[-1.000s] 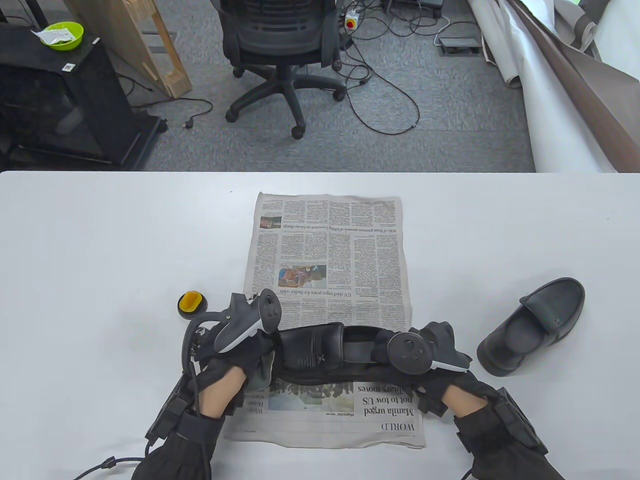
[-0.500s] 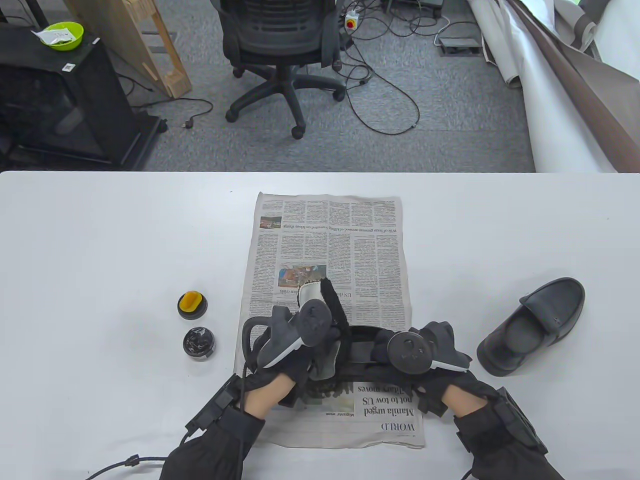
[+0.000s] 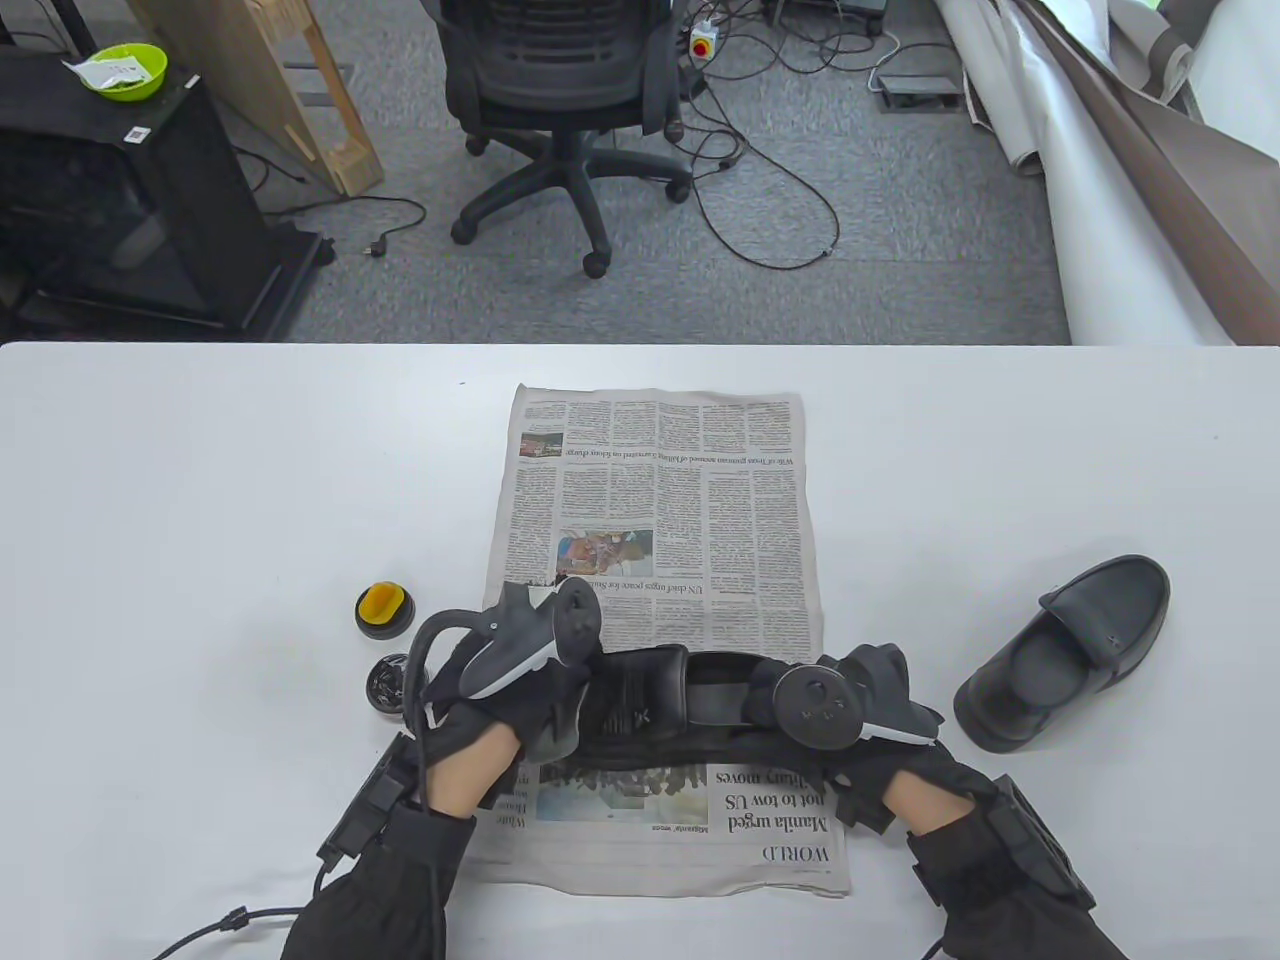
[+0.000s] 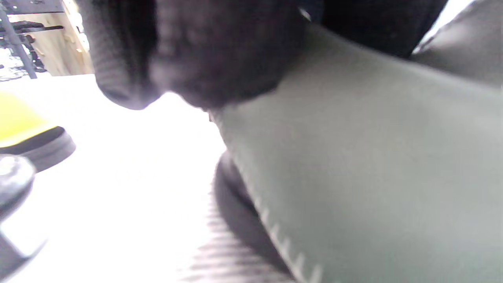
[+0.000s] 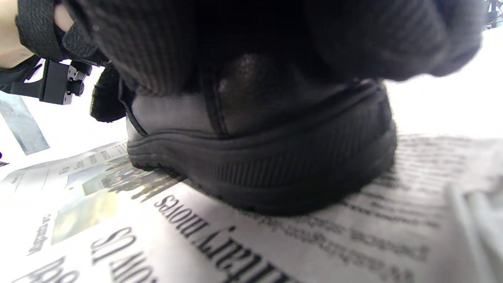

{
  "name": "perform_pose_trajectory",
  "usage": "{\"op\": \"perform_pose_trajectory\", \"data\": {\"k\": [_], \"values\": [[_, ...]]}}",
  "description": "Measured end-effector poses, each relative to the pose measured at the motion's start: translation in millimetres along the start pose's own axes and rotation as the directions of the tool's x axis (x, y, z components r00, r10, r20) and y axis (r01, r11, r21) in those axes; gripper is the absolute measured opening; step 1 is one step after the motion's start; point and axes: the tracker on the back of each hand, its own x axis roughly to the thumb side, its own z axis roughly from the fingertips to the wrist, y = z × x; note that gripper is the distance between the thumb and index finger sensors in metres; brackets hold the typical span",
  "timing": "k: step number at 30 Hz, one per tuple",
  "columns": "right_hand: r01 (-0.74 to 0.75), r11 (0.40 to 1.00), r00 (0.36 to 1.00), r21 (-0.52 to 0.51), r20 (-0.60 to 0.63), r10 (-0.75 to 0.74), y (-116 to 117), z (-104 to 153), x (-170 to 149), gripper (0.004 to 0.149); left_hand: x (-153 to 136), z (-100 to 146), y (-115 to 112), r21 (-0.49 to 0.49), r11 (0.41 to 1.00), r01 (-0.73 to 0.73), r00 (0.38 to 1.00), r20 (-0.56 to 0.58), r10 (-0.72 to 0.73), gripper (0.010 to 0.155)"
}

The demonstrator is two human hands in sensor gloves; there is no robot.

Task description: Dip and apply built-in sponge shoe polish on shoes

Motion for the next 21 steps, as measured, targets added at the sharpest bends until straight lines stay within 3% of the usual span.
{"op": "perform_pose_trajectory", "data": {"k": [5, 7, 11, 15, 18, 21], "values": [[0.001, 1.000, 1.000, 0.001, 0.002, -0.001, 0, 0, 0, 0.040, -15, -5, 1, -0.021, 1.000, -0.009, 1.000, -0.030, 0.008, 0.053], [0.001, 1.000, 1.000, 0.002, 0.001, -0.001, 0, 0, 0, 0.040, -12, -6, 4, 0.016, 1.000, -0.011, 0.999, 0.054, 0.010, 0.054], [0.006, 1.000, 1.000, 0.004, 0.002, -0.006, 0, 0, 0, 0.040, 14, -8, 20, 0.034, 0.975, -0.220, 0.951, 0.228, 0.207, 0.056], [0.005, 1.000, 1.000, 0.004, 0.002, -0.005, 0, 0, -1, 0.040, 50, -13, 25, -0.009, 0.975, -0.222, 0.916, 0.342, 0.211, 0.059], [0.004, 1.000, 1.000, 0.003, 0.003, -0.004, 0, 0, -1, 0.040, 66, -20, 20, -0.065, 0.980, -0.191, 0.917, 0.345, 0.201, 0.057], [0.003, 1.000, 1.000, 0.003, 0.004, -0.003, 0, 0, 0, 0.040, 65, -27, 18, -0.116, 0.976, -0.184, 0.919, 0.331, 0.212, 0.055]]}}
